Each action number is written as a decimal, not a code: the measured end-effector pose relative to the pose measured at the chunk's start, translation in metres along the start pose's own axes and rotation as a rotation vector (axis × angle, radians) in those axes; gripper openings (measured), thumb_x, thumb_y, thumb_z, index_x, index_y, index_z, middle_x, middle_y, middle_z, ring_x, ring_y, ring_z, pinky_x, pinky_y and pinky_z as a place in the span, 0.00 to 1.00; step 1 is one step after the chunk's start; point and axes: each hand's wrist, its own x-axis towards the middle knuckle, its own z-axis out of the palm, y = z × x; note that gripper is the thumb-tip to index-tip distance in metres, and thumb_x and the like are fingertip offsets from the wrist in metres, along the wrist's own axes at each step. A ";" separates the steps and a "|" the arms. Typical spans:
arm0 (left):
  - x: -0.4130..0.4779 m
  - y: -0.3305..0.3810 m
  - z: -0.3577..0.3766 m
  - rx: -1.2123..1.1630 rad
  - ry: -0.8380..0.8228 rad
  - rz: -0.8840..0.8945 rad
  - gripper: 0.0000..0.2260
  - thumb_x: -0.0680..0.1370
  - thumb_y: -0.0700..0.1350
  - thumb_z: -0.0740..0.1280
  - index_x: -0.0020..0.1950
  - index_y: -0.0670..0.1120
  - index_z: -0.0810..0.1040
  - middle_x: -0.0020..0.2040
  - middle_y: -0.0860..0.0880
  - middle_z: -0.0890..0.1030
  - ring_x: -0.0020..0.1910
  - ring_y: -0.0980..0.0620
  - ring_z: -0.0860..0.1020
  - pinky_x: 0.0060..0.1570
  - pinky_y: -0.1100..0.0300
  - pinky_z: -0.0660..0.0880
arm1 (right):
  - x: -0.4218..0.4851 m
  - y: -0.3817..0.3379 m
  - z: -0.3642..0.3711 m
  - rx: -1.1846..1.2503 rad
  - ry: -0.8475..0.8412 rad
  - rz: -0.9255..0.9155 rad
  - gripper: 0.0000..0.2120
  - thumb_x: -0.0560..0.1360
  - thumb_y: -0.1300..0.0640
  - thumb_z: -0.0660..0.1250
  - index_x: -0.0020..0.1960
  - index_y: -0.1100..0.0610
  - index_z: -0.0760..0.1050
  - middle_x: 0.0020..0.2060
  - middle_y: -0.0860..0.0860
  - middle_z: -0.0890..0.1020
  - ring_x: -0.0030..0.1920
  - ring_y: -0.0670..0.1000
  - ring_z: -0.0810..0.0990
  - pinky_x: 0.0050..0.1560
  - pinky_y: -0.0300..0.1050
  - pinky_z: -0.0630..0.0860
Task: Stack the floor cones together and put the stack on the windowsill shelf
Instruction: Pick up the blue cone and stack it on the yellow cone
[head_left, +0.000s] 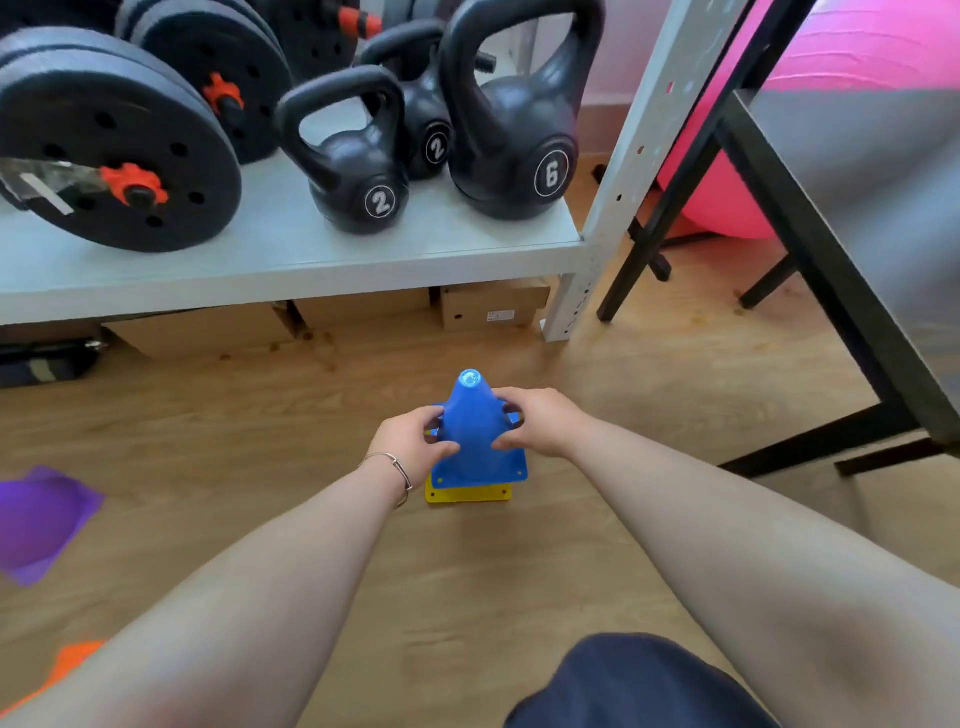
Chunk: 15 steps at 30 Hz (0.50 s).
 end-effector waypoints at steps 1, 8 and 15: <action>0.003 -0.004 0.006 0.000 -0.009 -0.004 0.22 0.70 0.45 0.74 0.64 0.53 0.77 0.57 0.53 0.82 0.53 0.55 0.80 0.52 0.63 0.74 | 0.003 0.005 0.006 0.008 -0.001 0.013 0.37 0.68 0.49 0.77 0.74 0.43 0.67 0.65 0.47 0.79 0.61 0.48 0.79 0.58 0.44 0.75; 0.016 -0.029 0.016 0.059 -0.070 -0.070 0.22 0.70 0.44 0.74 0.63 0.51 0.77 0.55 0.52 0.82 0.50 0.55 0.81 0.51 0.64 0.74 | 0.013 0.022 0.043 0.104 0.011 0.042 0.35 0.68 0.54 0.77 0.73 0.46 0.69 0.64 0.49 0.79 0.59 0.49 0.80 0.63 0.46 0.75; 0.024 -0.039 0.017 0.107 -0.125 -0.100 0.18 0.69 0.45 0.75 0.58 0.51 0.79 0.53 0.53 0.83 0.48 0.56 0.82 0.49 0.62 0.75 | 0.021 0.024 0.058 0.060 -0.015 0.076 0.37 0.70 0.56 0.75 0.75 0.48 0.66 0.65 0.53 0.79 0.64 0.53 0.79 0.65 0.50 0.75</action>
